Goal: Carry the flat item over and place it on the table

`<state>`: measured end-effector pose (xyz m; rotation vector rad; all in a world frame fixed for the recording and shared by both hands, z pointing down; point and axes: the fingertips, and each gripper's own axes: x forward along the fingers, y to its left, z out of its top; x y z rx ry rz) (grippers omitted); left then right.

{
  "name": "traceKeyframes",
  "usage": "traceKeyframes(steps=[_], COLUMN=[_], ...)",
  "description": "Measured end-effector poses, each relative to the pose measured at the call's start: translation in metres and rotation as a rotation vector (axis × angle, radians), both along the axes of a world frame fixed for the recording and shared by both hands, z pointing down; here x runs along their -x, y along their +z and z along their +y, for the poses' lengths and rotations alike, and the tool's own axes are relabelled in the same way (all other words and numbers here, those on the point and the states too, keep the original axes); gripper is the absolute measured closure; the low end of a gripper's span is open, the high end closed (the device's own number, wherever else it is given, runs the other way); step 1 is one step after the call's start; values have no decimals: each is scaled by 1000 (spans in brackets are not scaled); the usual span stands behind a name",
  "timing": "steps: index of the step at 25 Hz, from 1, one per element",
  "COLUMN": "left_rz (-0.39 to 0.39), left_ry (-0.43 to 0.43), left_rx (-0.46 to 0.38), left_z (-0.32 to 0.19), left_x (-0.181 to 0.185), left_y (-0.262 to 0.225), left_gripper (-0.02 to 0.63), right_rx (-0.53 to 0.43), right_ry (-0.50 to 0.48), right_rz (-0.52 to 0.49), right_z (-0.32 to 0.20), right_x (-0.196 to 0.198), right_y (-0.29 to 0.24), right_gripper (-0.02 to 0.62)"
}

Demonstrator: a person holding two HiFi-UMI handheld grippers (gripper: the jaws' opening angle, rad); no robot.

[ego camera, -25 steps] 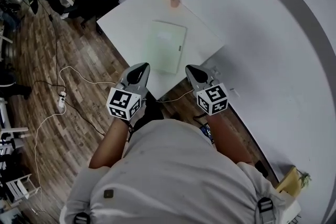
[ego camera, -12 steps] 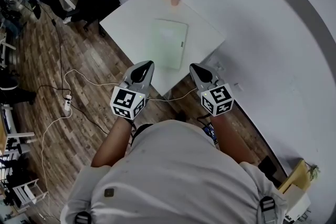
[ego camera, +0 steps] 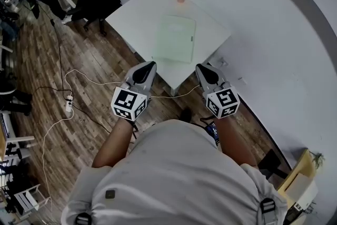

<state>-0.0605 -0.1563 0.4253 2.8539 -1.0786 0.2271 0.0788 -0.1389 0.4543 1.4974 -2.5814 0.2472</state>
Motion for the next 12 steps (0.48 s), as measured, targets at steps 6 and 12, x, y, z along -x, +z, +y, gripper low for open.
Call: traceKeyframes(steps=[6, 12], left_rz=[25, 43], left_ry=[35, 60], left_rx=[-24, -31], left_z=[31, 68], left_x=[43, 86], left_y=[-12, -16], left_gripper=[606, 606], right_rx=[-23, -51], right_ry=[26, 49], right_rz=[-7, 1], right_z=[35, 71], right_x=[47, 91], right_y=[-11, -21], right_gripper=[586, 587])
